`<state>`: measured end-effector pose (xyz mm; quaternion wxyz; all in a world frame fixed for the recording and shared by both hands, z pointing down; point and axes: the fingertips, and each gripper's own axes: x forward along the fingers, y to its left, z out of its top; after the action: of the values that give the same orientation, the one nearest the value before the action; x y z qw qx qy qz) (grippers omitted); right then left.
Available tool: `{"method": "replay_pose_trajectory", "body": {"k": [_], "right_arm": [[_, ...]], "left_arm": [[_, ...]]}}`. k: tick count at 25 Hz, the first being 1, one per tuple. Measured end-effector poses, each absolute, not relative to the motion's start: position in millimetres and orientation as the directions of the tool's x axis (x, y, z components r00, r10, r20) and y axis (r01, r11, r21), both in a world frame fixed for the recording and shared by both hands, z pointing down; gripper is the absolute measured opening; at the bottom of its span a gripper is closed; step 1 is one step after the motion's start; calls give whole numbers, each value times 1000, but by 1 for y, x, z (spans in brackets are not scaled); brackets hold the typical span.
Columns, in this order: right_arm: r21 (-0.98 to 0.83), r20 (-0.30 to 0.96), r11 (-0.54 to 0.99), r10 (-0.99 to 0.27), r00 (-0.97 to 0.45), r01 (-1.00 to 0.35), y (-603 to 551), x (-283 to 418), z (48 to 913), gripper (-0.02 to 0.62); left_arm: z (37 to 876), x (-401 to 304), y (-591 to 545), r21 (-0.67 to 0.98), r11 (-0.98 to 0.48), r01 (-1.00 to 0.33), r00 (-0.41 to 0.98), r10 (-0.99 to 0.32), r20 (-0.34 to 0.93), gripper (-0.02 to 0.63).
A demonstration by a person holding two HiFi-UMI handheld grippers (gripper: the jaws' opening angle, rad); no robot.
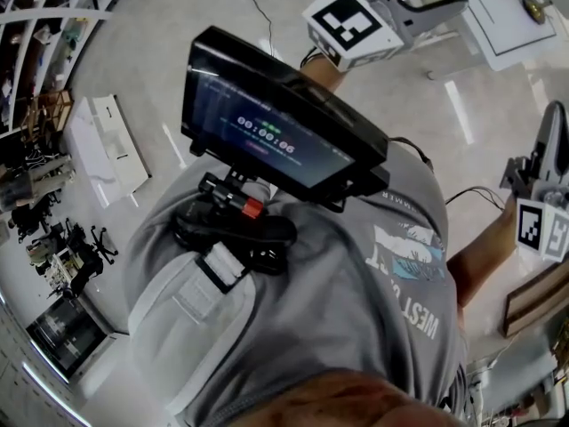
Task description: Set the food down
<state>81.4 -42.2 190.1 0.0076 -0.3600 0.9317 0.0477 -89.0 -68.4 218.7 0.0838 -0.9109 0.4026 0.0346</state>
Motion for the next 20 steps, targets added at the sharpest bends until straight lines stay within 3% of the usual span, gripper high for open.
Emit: {"method": "replay_pose_trajectory", "body": {"k": [20], "right_arm": [[65, -46, 739, -669, -742, -671, -84, 52, 196, 9]], "left_arm": [[222, -121, -103, -87, -667, -740, 671, -725, -155, 100]]}}
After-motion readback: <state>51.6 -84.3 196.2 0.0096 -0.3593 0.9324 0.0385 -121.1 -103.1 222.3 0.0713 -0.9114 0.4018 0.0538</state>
